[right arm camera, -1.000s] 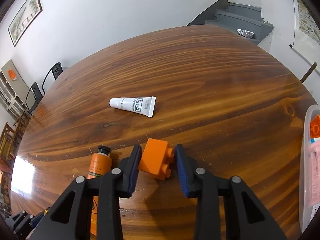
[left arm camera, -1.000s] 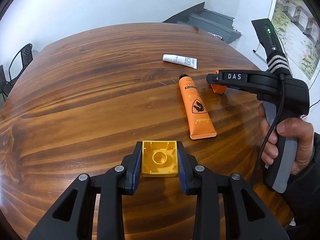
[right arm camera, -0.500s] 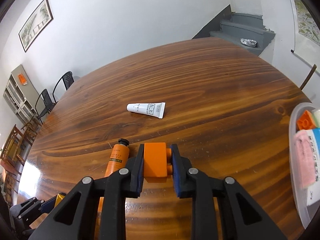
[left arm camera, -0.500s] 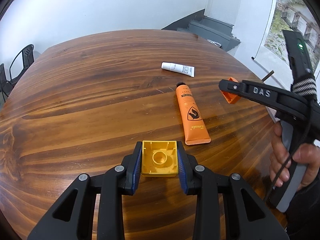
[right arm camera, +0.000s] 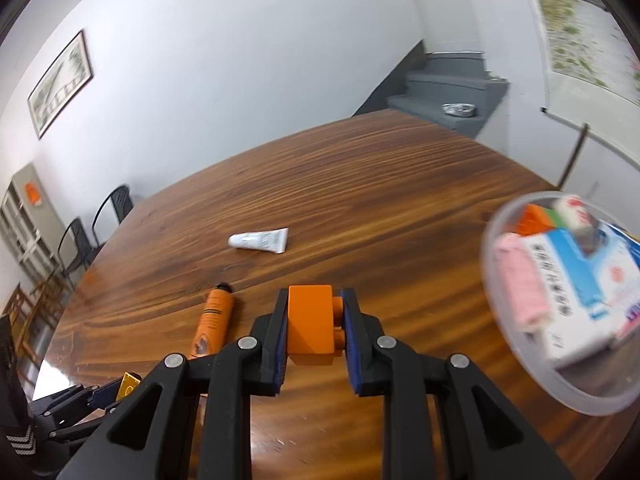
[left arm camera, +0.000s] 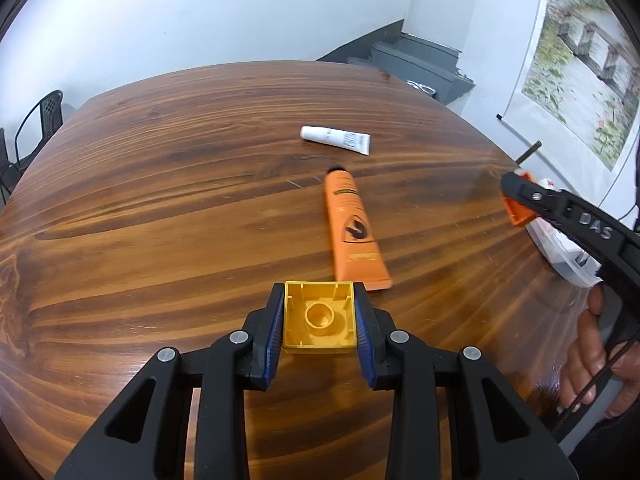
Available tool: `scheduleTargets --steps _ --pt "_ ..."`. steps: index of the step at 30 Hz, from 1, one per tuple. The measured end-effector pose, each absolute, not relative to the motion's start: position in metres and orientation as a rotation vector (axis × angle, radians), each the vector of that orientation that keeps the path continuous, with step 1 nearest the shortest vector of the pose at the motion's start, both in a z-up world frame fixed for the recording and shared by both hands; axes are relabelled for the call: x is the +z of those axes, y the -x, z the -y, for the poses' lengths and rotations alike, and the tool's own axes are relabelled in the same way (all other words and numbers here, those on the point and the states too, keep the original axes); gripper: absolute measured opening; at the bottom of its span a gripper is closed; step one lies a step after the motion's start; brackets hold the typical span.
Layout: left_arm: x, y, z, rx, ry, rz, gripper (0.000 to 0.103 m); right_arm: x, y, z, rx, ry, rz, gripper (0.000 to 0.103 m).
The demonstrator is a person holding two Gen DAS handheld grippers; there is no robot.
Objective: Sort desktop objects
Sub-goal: 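Carry the yellow and orange blocks over the clear bowl with both grippers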
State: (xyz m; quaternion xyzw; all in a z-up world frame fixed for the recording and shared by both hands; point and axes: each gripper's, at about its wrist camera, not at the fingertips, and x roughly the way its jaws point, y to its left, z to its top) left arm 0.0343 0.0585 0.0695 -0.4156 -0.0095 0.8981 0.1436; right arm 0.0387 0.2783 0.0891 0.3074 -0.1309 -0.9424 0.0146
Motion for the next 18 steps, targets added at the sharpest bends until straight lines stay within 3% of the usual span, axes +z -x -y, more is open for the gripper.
scheduleTargets --steps 18 --pt "0.071 -0.046 -0.141 2.439 1.192 -0.075 0.034 0.09 -0.127 -0.403 -3.231 -0.847 0.635 0.026"
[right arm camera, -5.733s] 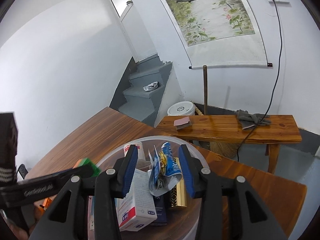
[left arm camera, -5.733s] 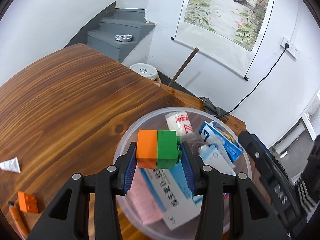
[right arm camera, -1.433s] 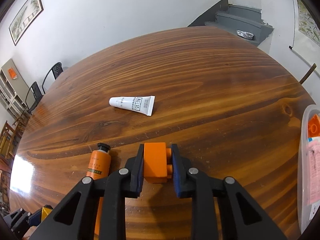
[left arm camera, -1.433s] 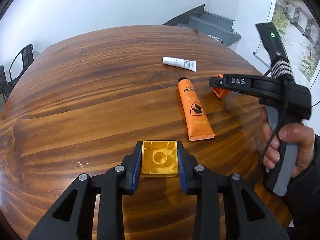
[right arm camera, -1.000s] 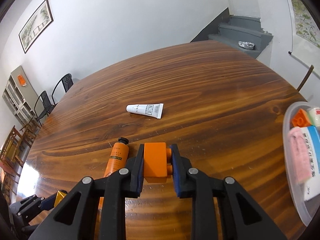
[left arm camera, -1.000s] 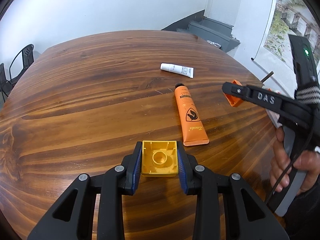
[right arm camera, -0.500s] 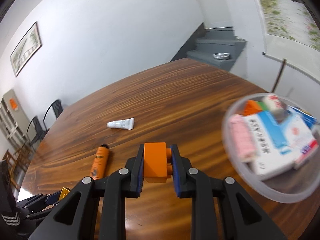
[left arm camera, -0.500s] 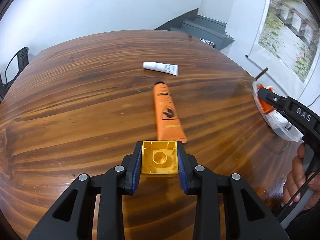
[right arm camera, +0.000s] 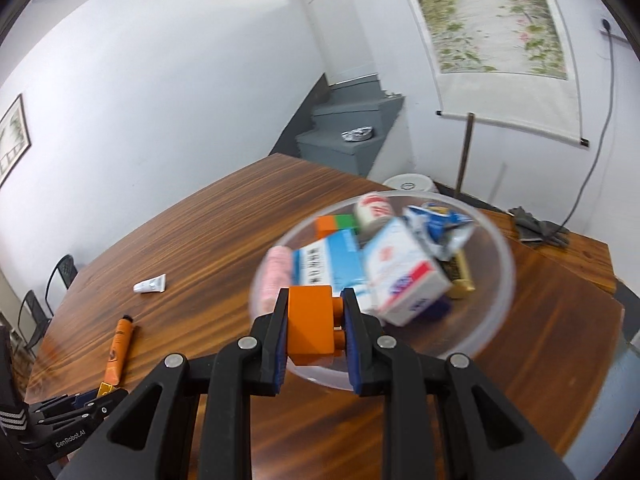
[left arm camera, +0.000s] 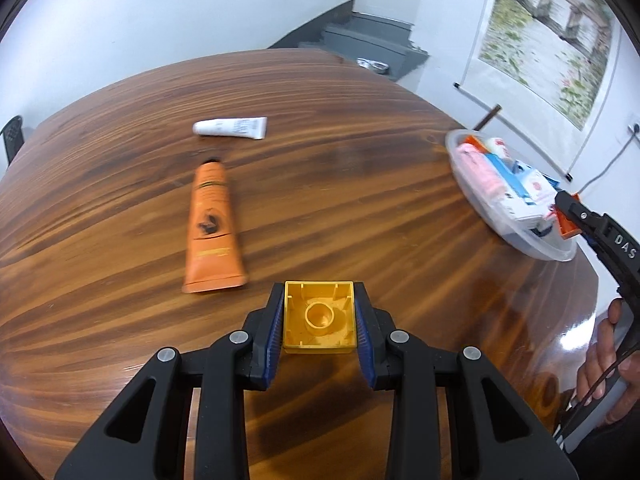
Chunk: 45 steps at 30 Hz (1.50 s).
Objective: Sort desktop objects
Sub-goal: 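Carry the yellow and orange blocks over the clear bowl with both grippers, then open both grippers to drop the yellow and orange blocks into the bowl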
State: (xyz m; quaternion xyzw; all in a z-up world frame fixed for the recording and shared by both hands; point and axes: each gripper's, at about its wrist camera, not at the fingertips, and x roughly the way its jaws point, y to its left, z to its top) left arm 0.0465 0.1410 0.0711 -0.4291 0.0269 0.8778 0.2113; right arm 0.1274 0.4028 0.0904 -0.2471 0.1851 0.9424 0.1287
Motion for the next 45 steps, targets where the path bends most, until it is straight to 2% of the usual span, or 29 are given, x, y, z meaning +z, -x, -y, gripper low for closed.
scheduleTargets --steps 13,21,29,30,34,38,45 --pt "0.08 -0.051 -0.188 2.381 1.159 -0.131 0.034 0.08 -0.139 -0.466 2.617 0.703 -0.662 0.026" --pt "0.09 -0.054 -0.212 2.357 1.114 -0.167 0.034 0.071 -0.129 -0.472 2.632 0.845 -0.665 0.026" --pt "0.106 -0.052 -0.237 2.3 1.073 -0.159 0.034 0.069 -0.131 -0.475 2.665 0.863 -0.634 0.026" --pt "0.108 -0.053 -0.239 2.294 1.064 -0.16 0.034 0.069 -0.132 -0.474 2.669 0.867 -0.631 0.027" --pt "0.117 -0.055 -0.256 2.265 1.025 -0.172 0.034 0.071 -0.134 -0.475 2.689 0.852 -0.621 0.046" --pt "0.12 -0.056 -0.27 2.216 1.024 -0.161 0.034 0.076 -0.14 -0.474 2.699 0.787 -0.586 0.047" --pt "0.12 -0.06 -0.296 2.147 0.993 -0.173 0.034 0.075 -0.151 -0.482 2.67 0.742 -0.639 0.047"
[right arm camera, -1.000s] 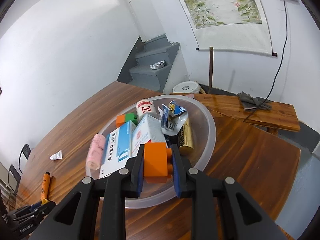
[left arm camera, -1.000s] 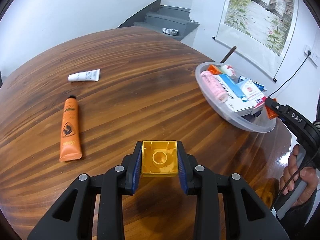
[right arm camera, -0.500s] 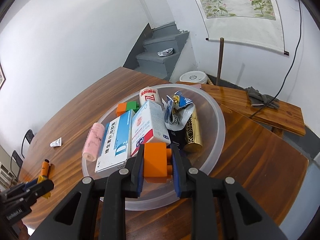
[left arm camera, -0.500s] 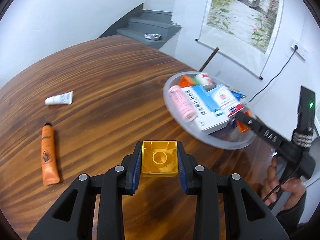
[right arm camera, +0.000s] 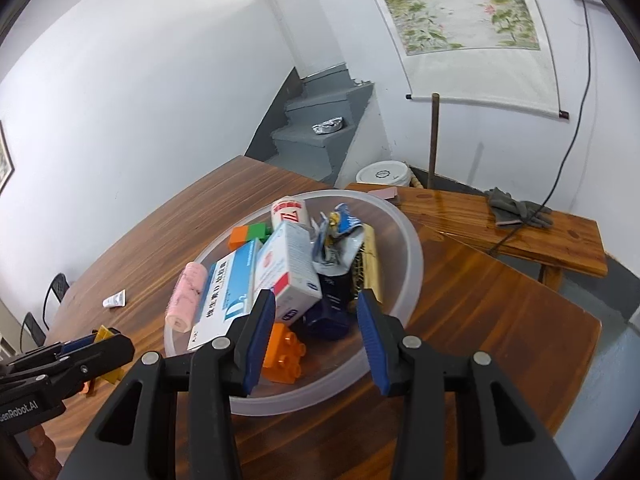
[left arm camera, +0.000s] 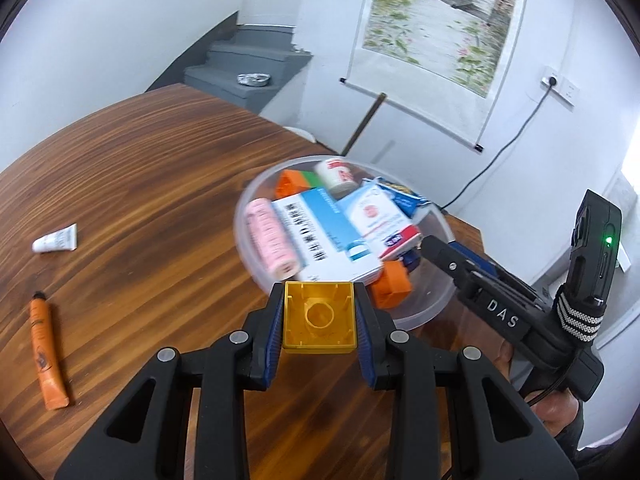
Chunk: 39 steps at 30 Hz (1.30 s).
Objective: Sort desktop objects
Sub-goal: 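Open both grippers to drop the yellow and orange blocks into the bowl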
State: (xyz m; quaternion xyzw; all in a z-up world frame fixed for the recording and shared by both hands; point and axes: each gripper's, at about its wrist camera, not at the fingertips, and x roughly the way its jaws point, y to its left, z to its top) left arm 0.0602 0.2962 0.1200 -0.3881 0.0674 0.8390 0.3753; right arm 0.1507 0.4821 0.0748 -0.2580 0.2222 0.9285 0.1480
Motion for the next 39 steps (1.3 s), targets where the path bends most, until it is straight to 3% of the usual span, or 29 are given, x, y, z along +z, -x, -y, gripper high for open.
scheduleTargets --steps 22,24,26,39 --pt "0.086 -0.039 -0.341 2.067 0.948 -0.133 0.035 0.078 -0.155 -0.489 2.643 0.708 -0.657 0.047" --pt "0.086 -0.039 -0.34 2.053 0.952 -0.118 0.04 0.078 -0.154 -0.488 2.646 0.713 -0.657 0.048" --pt "0.086 -0.039 -0.339 2.041 0.953 -0.105 0.061 0.078 -0.154 -0.487 2.649 0.715 -0.654 0.049" --pt "0.105 -0.041 -0.316 2.123 0.879 -0.104 0.062 0.08 -0.155 -0.479 2.651 0.727 -0.639 0.051"
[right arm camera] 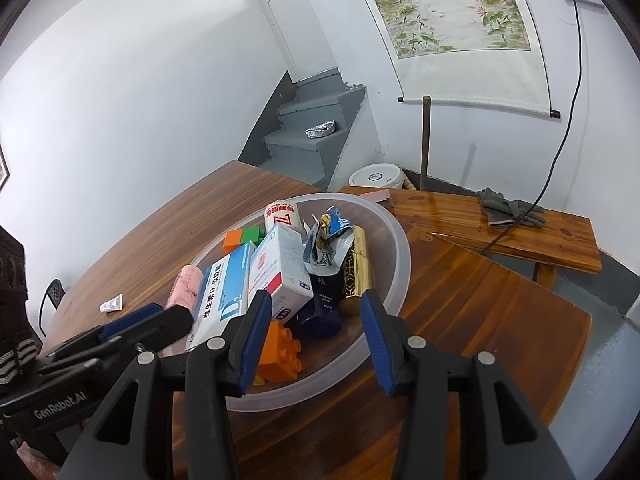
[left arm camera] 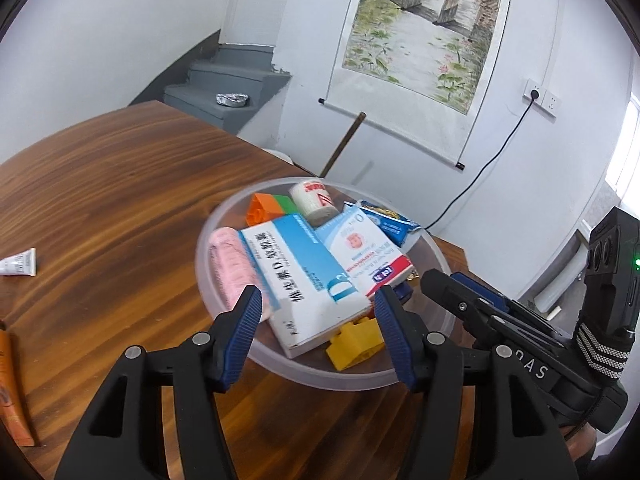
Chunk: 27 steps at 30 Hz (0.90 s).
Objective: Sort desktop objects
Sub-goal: 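Open both grippers to drop the yellow and orange blocks into the bowl, then move both grippers back toward the orange tube and white tube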
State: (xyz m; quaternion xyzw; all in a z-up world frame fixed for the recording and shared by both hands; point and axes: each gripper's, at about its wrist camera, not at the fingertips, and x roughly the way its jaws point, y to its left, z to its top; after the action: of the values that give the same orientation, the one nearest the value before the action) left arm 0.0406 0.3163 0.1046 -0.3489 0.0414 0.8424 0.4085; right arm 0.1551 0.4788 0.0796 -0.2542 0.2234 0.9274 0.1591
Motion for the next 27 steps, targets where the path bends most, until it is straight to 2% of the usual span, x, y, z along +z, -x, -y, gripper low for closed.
scheduleTargets --steps 12,27 --pt "0.103 -0.037 -0.273 2.253 0.936 -0.134 0.062 0.09 -0.149 -0.449 2.716 0.729 -0.6 0.053" --pt "0.091 -0.001 -0.162 2.559 1.102 -0.046 0.062 0.106 -0.122 -0.383 2.885 0.79 -0.494 0.06"
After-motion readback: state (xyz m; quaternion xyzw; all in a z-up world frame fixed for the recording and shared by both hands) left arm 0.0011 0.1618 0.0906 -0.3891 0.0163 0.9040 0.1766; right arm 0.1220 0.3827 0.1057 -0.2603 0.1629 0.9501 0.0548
